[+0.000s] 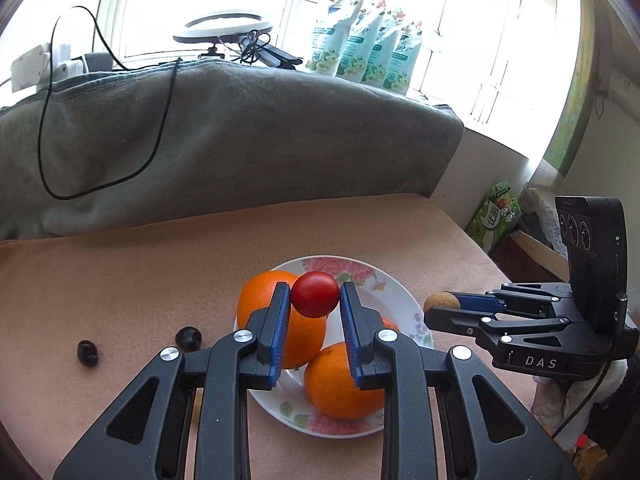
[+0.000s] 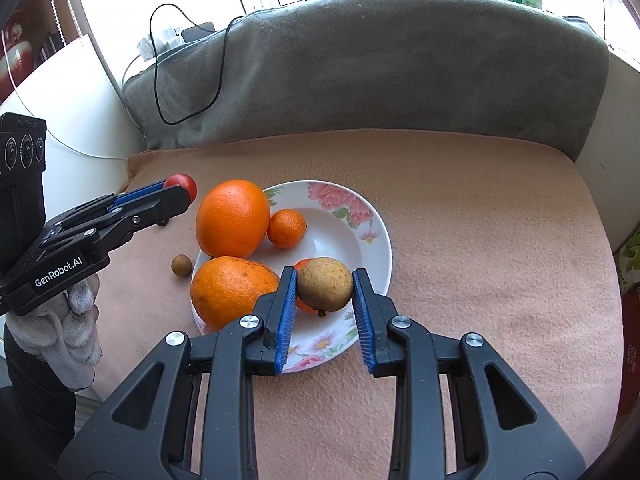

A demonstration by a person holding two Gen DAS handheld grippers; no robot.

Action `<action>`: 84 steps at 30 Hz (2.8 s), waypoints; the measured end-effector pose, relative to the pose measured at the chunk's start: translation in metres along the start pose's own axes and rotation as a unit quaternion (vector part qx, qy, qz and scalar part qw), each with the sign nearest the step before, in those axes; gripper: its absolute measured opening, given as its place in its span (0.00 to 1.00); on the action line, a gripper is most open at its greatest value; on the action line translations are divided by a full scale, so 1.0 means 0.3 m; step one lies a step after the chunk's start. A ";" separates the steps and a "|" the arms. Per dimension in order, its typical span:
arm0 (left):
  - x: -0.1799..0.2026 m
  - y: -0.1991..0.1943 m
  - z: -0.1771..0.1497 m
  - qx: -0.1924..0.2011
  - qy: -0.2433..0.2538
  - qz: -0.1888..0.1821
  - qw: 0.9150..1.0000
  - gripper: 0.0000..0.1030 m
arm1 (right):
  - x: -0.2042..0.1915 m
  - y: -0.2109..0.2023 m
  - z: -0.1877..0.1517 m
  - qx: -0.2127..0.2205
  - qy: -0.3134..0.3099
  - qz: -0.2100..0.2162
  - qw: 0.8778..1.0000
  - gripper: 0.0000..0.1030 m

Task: Organize fruits
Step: 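Carry the brown fruit with the right tool to the plate while the left tool carries the tomato there, then open the right tool over the plate while the left tool releases the tomato onto it, then grasp a dark purple fruit with the left tool while the right tool grasps another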

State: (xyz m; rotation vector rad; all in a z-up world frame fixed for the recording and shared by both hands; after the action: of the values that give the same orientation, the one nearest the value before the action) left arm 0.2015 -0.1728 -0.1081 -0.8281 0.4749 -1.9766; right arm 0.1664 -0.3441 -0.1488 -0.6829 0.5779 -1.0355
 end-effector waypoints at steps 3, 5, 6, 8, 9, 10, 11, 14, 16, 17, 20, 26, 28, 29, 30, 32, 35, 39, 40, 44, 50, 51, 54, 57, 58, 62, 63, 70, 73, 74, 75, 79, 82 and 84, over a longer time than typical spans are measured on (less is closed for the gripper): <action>0.029 0.026 0.005 -0.006 0.007 -0.002 1.000 0.23 | 0.010 0.008 -0.013 -0.001 0.003 0.002 1.000 0.28; 0.045 0.041 0.006 -0.009 0.012 -0.002 1.000 0.23 | 0.017 0.013 -0.019 -0.002 0.005 0.004 1.000 0.28; 0.051 0.048 0.005 -0.010 0.013 -0.002 1.000 0.23 | 0.020 0.016 -0.021 -0.003 0.006 0.005 1.000 0.28; 0.060 0.062 0.007 -0.013 0.015 -0.002 1.000 0.23 | 0.024 0.022 -0.023 -0.004 0.006 0.007 1.000 0.28; 0.064 0.069 0.007 -0.014 0.016 -0.001 1.000 0.23 | 0.025 0.028 -0.021 -0.006 0.005 0.008 1.000 0.28; 0.069 0.075 0.007 -0.016 0.017 -0.002 1.000 0.23 | 0.025 0.031 -0.024 -0.007 0.004 0.009 1.000 0.28; 0.072 0.081 0.007 -0.017 0.017 -0.002 1.000 0.23 | 0.024 0.038 -0.021 -0.009 0.003 0.010 1.000 0.28; 0.081 0.094 0.005 -0.021 0.019 -0.002 1.000 0.23 | 0.023 0.048 -0.026 -0.012 0.002 0.015 1.000 0.28; 0.089 0.100 0.005 -0.021 0.021 -0.001 1.000 0.23 | 0.023 0.052 -0.028 -0.013 0.004 0.019 1.000 0.28; 0.091 0.102 0.005 -0.021 0.022 -0.001 1.000 0.23 | 0.024 0.052 -0.028 -0.012 0.005 0.020 1.000 0.28; 0.095 0.106 0.005 -0.022 0.022 0.000 1.000 0.24 | 0.028 0.054 -0.026 -0.010 0.008 0.022 1.000 0.28; 0.099 0.099 0.012 -0.018 0.022 0.000 1.000 0.36 | 0.028 0.049 -0.022 -0.006 0.006 0.023 1.000 0.30; 0.098 0.094 0.014 -0.016 0.021 -0.001 1.000 0.42 | 0.025 0.047 -0.021 -0.005 0.004 0.022 1.000 0.44; 0.098 0.091 0.014 -0.015 0.020 -0.003 1.000 0.44 | 0.023 0.044 -0.021 -0.002 0.003 0.021 1.000 0.55; 0.097 0.087 0.014 -0.014 0.020 -0.002 1.000 0.46 | 0.020 0.039 -0.019 0.002 0.003 0.019 1.000 0.59; 0.093 0.081 0.017 -0.010 0.019 0.002 1.000 0.60 | 0.015 0.032 -0.017 0.007 0.002 0.019 1.000 0.63; 0.083 0.072 0.023 -0.007 0.013 0.011 1.000 0.69 | 0.009 0.024 -0.014 0.010 0.005 0.025 1.000 0.64; 0.069 0.060 0.025 -0.003 0.007 0.017 1.000 0.71 | -0.005 0.013 -0.008 0.015 0.001 0.021 1.000 0.77; 0.064 0.055 0.026 -0.001 0.005 0.019 1.000 0.71 | -0.009 0.010 -0.006 0.016 -0.001 0.019 1.000 0.77; 0.038 0.031 0.030 0.005 -0.001 0.023 1.000 0.71 | -0.024 -0.008 0.010 0.023 -0.003 0.015 1.000 0.77; -0.015 -0.028 0.047 0.021 -0.009 0.031 0.999 0.71 | -0.052 -0.047 0.028 0.041 -0.005 0.013 0.999 0.77; -0.027 -0.039 0.052 0.025 -0.011 0.033 0.999 0.71 | -0.060 -0.053 0.031 0.044 -0.006 0.013 0.999 0.77; -0.072 -0.072 0.065 0.035 -0.018 0.042 0.998 0.71 | -0.091 -0.073 0.044 0.053 -0.011 0.016 0.998 0.77; -0.130 -0.104 0.076 0.044 -0.025 0.054 0.997 0.71 | -0.133 -0.099 0.060 0.066 -0.022 0.020 0.997 0.77; -0.152 -0.116 0.081 0.048 -0.029 0.059 0.997 0.71 | -0.149 -0.107 0.065 0.070 -0.027 0.020 0.997 0.77; -0.249 -0.167 0.098 0.064 -0.052 0.078 0.994 0.71 | -0.217 -0.139 0.088 0.091 -0.048 0.026 0.994 0.91; -0.270 -0.178 0.100 0.067 -0.056 0.083 0.993 0.71 | -0.237 -0.145 0.094 0.096 -0.055 0.029 0.993 0.91; -0.402 -0.238 0.095 0.077 -0.079 0.112 0.988 0.71 | -0.361 -0.133 0.109 0.095 -0.098 0.047 0.990 0.92; -0.447 -0.254 0.092 0.080 -0.087 0.120 0.986 0.71 | -0.403 -0.116 0.116 0.090 -0.111 0.057 0.988 0.92; -0.463 -0.258 0.089 0.081 -0.090 0.123 0.985 0.71 | -0.413 -0.108 0.120 0.088 -0.114 0.060 0.988 0.92; -0.477 -0.261 0.086 0.081 -0.093 0.126 0.984 0.71 | -0.421 -0.101 0.125 0.085 -0.117 0.062 0.988 0.92; -0.530 -0.275 0.068 0.081 -0.104 0.132 0.982 0.71 | -0.441 -0.079 0.165 0.079 -0.127 0.070 0.986 0.92; -0.565 -0.280 0.049 0.080 -0.114 0.134 0.981 0.71 | -0.452 -0.060 0.207 0.073 -0.139 0.077 0.985 0.92; -0.585 -0.276 0.037 0.076 -0.119 0.135 0.981 0.71 | -0.461 -0.042 0.235 0.067 -0.154 0.077 0.983 0.92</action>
State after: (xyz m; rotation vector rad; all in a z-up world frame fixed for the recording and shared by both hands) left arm 0.2226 0.0202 -0.1132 -0.8423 0.2758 -1.6185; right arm 0.1543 -0.2062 -0.0776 -0.6525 0.2845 -0.7970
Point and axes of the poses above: each gripper's, at about its wrist camera, not at the fingertips, and y roughly the way its jaws point, x to its right, z to its top, the point moved 7 cm from there along y, roughly the way its jaws point, and after that the axes turned 12 degrees about -y, right-handed, at the moved point
